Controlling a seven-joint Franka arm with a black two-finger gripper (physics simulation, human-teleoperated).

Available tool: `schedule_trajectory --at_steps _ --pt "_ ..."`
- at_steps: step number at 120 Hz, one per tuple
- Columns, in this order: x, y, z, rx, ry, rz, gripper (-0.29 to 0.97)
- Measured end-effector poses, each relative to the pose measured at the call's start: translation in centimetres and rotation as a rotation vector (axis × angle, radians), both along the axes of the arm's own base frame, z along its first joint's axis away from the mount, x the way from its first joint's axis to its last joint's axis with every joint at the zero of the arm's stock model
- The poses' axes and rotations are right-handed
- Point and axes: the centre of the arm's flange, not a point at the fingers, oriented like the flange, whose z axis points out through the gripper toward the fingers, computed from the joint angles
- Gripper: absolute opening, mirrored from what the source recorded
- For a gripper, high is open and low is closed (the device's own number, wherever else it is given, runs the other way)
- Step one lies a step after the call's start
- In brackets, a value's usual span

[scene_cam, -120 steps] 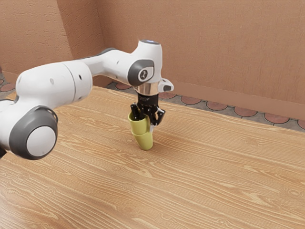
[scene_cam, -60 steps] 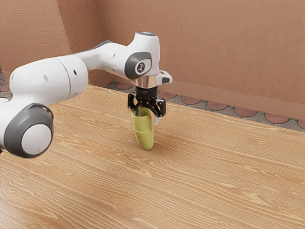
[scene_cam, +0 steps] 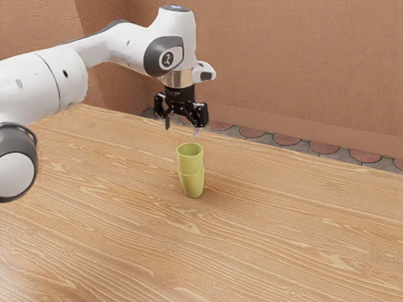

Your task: Place the left cup onto the right cup

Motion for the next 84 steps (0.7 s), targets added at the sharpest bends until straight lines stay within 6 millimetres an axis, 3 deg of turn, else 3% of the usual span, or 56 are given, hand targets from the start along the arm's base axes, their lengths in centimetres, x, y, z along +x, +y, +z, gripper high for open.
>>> schedule_trajectory --at_steps 18,50,84 --pt "-2.5 0.4 2.4 0.006 -0.004 -0.001 0.68" --pt "-5.1 1.4 6.1 0.003 0.018 0.018 0.68" --pt "-8.9 3.0 8.5 0.012 0.061 0.04 0.68"
